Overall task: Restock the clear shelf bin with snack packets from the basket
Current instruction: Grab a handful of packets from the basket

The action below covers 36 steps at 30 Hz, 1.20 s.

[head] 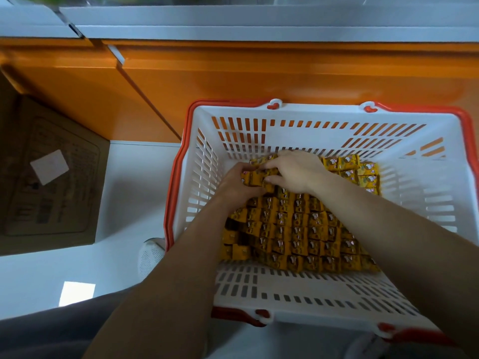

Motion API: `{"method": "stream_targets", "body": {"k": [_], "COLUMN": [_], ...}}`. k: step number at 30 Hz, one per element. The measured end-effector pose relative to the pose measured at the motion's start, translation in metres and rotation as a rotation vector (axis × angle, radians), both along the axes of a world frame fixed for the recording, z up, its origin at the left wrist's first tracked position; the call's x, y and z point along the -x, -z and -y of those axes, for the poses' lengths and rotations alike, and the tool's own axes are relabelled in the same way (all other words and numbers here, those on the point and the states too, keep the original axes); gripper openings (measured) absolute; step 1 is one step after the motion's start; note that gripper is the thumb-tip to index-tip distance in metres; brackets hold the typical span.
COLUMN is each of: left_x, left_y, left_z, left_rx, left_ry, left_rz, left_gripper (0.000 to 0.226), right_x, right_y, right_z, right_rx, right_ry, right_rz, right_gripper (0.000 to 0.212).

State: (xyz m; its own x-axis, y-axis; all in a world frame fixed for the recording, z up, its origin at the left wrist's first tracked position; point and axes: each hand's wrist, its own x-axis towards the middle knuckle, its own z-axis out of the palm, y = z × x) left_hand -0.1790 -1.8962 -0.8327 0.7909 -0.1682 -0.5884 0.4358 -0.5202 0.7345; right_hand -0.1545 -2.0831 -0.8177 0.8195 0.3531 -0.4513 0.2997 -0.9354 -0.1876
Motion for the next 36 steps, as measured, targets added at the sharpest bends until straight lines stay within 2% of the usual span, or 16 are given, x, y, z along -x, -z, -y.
{"method": "stream_targets", "body": {"k": [7,11,13,17,21,23,26,29,34,36], "left_x": [-0.004,-0.008,-0.009,-0.011,-0.018,-0.015,-0.007,0.0,0.007,0.007], "left_y": [-0.001,-0.009,-0.015,-0.032,-0.049,-0.047,-0.031,-0.016,-0.007,-0.004], "left_z": [0.0,-0.001,0.0,0.007,0.027,0.04,0.055,0.065,0.074,0.074], "left_rx": [-0.091,-0.115,-0.086,-0.044,-0.023,-0.045,-0.082,-0.104,-0.136,-0.121], "left_ry": [0.034,0.069,0.07,0.055,0.084,0.113,0.114,0.047,0.054,0.058], "left_rz": [0.088,0.157,0.153,0.185,0.296,0.288,0.233,0.206,0.239,0.257], "left_gripper": [0.036,0.034,0.029,0.033,0.033,0.034,0.035,0.045,0.056,0.054], "right_x": [0.004,0.019,0.025,0.036,0.058,0.069,0.08,0.087,0.081,0.075], "right_y": [0.001,-0.01,-0.02,-0.033,-0.038,-0.038,-0.032,-0.027,-0.032,-0.038], "right_z": [0.003,0.011,0.019,0.049,0.084,0.091,0.095,0.095,0.084,0.084], "right_rx": [-0.075,-0.027,-0.063,-0.321,-0.629,-0.701,-0.696,-0.646,-0.478,-0.398], "right_ry": [0.003,-0.007,0.02,0.181,0.451,0.535,0.592,0.634,0.552,0.539], "right_rz": [0.116,0.283,0.29,0.1,0.048,0.008,-0.031,-0.041,-0.095,-0.16], "right_gripper": [0.035,0.038,0.039,0.033,0.021,0.024,0.022,0.036,0.056,0.052]}}
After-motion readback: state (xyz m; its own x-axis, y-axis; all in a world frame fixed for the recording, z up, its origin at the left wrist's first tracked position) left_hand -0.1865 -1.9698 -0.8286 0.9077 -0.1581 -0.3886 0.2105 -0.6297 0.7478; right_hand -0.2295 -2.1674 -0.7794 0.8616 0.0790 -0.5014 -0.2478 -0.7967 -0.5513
